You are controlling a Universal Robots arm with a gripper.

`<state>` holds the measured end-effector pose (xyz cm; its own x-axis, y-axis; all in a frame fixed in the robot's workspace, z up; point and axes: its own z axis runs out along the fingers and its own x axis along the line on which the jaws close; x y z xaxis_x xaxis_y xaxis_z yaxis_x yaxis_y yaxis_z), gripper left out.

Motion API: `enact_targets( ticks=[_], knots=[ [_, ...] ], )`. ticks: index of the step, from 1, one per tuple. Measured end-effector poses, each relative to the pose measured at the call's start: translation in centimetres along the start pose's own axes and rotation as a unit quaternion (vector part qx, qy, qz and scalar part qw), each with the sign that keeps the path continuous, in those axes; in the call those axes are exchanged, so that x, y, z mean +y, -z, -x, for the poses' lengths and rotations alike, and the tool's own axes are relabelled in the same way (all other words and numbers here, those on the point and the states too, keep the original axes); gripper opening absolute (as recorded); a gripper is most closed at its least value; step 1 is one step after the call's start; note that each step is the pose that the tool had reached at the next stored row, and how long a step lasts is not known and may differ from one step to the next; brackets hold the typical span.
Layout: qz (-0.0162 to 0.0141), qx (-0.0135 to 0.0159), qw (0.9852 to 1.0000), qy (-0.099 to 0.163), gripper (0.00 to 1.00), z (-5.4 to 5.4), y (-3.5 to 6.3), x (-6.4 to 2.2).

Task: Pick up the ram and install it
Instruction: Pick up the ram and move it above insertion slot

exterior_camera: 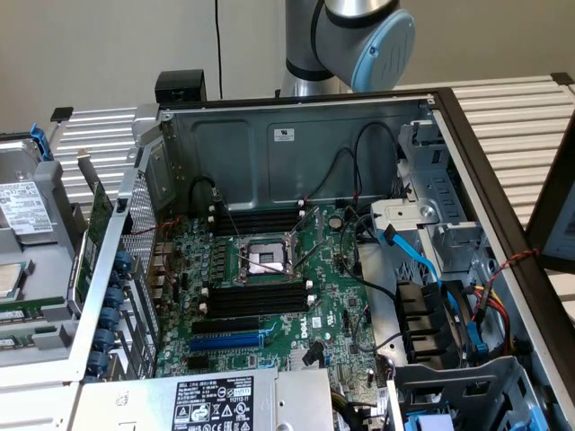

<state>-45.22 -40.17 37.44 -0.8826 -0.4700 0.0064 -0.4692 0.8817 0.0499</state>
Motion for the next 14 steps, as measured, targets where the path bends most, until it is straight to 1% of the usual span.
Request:
enact_targets(
  ticks=[3, 5, 7, 9, 11, 14],
  knots=[
    [-0.0002, 0.0014, 0.9996, 0.027, 0.11, -0.02, -0.07, 0.01],
    [-0.0002, 0.0022, 0.999, 0.045, 0.11, -0.04, -0.13, 0.02],
    [-0.0002, 0.0031, 0.998, 0.064, 0.11, -0.06, -0.18, 0.02],
    [-0.0003, 0.004, 0.9967, 0.082, 0.11, -0.08, -0.22, 0.03],
    [-0.0004, 0.0049, 0.995, 0.099, 0.11, -0.1, -0.26, 0.04],
    [-0.0005, 0.0063, 0.9919, 0.127, 0.11, -0.12, -0.29, 0.05]
  ],
)
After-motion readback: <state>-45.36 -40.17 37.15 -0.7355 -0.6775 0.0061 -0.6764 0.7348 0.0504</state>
